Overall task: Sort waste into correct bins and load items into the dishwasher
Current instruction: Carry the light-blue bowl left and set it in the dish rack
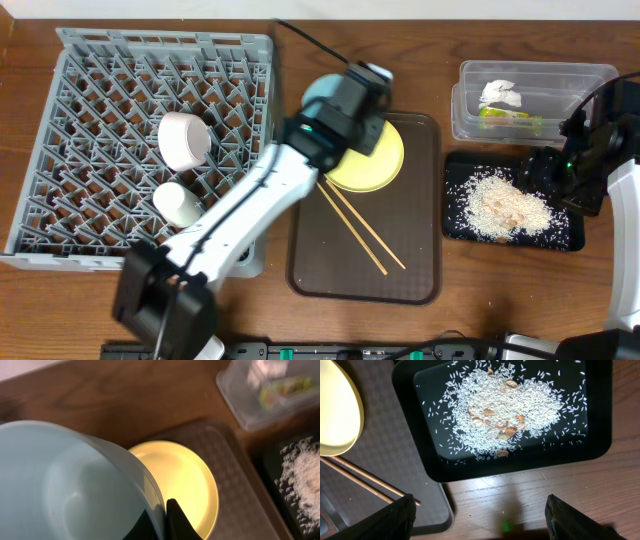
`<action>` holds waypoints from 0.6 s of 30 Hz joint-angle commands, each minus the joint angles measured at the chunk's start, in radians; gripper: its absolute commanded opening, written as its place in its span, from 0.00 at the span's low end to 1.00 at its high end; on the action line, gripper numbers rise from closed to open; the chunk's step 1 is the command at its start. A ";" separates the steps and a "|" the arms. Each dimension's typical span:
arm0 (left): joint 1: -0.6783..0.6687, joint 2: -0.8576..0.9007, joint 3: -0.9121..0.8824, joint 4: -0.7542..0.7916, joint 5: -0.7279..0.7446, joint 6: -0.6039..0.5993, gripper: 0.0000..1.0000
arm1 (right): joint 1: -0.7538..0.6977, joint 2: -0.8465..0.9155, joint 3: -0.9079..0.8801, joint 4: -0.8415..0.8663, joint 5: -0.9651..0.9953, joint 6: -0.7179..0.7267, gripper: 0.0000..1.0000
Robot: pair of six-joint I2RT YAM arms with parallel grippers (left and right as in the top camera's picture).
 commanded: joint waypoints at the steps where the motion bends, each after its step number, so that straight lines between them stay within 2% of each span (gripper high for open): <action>1: 0.145 -0.050 0.013 -0.001 0.243 -0.008 0.08 | -0.007 0.002 0.017 -0.002 0.001 0.013 0.80; 2: 0.223 -0.056 0.013 0.000 0.368 -0.009 0.08 | -0.007 0.002 0.017 -0.003 0.001 0.013 0.80; 6: 0.395 -0.050 0.013 0.003 0.668 -0.009 0.08 | -0.007 0.002 0.017 -0.006 0.001 0.013 0.80; 9: 0.508 -0.039 0.013 0.015 0.832 -0.017 0.08 | -0.007 0.002 0.017 -0.006 0.001 0.013 0.80; 13: 0.639 -0.011 0.013 0.058 0.994 -0.106 0.08 | -0.007 0.002 0.017 -0.009 0.001 0.013 0.80; 16: 0.722 0.029 0.013 0.142 1.180 -0.159 0.08 | -0.007 0.002 0.017 -0.013 0.001 0.013 0.80; 18: 0.757 0.060 0.013 0.191 1.239 -0.220 0.08 | -0.007 0.002 0.017 -0.014 0.001 0.013 0.80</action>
